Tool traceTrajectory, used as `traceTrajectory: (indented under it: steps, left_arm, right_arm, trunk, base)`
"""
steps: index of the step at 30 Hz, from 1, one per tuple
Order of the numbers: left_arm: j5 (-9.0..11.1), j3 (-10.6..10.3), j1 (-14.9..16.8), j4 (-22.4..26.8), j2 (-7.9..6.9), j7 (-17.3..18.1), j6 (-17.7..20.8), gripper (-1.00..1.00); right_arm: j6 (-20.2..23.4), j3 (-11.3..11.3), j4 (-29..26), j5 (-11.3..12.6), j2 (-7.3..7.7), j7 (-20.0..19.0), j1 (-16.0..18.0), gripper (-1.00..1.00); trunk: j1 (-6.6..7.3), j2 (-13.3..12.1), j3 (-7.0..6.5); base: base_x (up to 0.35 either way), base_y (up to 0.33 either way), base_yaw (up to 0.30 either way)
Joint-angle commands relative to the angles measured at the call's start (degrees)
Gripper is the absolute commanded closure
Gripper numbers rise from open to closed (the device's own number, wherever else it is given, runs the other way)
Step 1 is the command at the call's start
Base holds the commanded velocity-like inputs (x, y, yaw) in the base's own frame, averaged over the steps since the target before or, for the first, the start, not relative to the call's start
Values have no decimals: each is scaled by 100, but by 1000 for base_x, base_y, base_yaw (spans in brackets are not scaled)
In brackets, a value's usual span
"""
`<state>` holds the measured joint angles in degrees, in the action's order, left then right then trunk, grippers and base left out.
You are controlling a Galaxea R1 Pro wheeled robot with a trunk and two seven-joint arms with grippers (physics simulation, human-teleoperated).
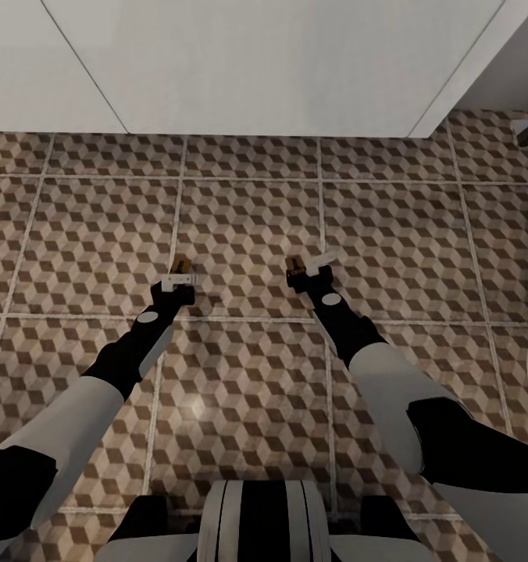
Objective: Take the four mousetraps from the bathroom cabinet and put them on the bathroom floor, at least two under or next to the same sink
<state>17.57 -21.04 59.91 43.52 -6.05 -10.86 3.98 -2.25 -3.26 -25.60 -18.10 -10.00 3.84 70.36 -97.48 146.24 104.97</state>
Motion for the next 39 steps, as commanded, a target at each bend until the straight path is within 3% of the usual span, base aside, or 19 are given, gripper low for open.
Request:
traceTrajectory:
  steps: [1, 30, 39]
  left_arm:
    - [45, -41, 4, 4, -10, -59, 23, 100]
    - [45, -41, 3, 6, -10, -57, 23, 100]
    - [45, -41, 3, 1, -10, -57, 23, 100]
  right_arm:
    - [-12, -16, 20, -35, 0, 29, 4, 100]
    - [-21, -8, 141, -35, 0, 21, 4, 100]
    - [-21, -3, 143, -35, 0, 14, 4, 100]
  trunk:
    - [0, 1, 3]
    - [0, 1, 3]
    - [0, 1, 3]
  base:
    - [109, 0, 0]
    - [191, 11, 0]
    - [52, 24, 0]
